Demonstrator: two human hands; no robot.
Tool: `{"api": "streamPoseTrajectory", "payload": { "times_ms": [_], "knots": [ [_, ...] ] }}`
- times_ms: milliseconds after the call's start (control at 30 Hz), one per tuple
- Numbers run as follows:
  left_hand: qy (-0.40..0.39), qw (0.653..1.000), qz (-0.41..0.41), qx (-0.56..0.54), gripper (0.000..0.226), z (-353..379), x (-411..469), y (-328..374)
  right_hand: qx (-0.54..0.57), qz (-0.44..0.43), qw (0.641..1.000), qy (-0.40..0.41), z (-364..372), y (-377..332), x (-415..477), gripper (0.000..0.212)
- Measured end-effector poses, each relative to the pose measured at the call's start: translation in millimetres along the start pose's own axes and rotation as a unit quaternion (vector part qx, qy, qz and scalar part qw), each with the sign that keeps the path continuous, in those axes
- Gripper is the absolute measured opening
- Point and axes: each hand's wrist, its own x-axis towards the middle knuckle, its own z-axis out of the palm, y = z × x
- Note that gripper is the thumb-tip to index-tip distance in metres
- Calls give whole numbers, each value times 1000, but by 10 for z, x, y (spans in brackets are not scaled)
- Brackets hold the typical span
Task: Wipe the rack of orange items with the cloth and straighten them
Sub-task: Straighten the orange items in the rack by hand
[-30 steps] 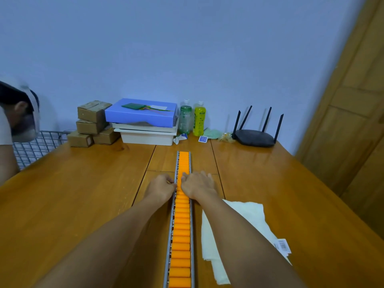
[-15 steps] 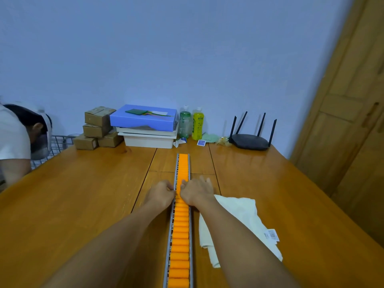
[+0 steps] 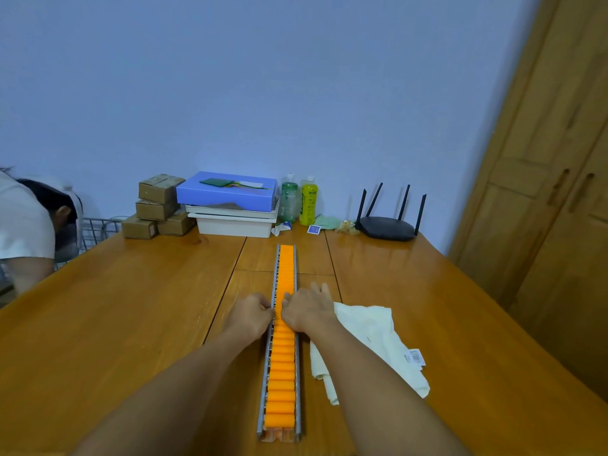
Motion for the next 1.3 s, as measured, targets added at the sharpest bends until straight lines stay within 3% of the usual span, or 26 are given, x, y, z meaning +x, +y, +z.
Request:
{"api": "streamPoseTrajectory", "payload": {
  "times_ms": [333, 633, 1300],
  "knots": [
    [-5, 1000, 5, 21, 10, -72, -269, 15, -59, -23, 998, 27, -17, -23, -316, 44],
    [-4, 999, 17, 33, 8, -90, -512, 52, -13, -27, 999, 14, 20, -1, -628, 39],
    [13, 999, 25, 38, 13, -148, -1198, 5, 8, -11, 1000, 15, -32, -91, -1408, 48]
  ]
}}
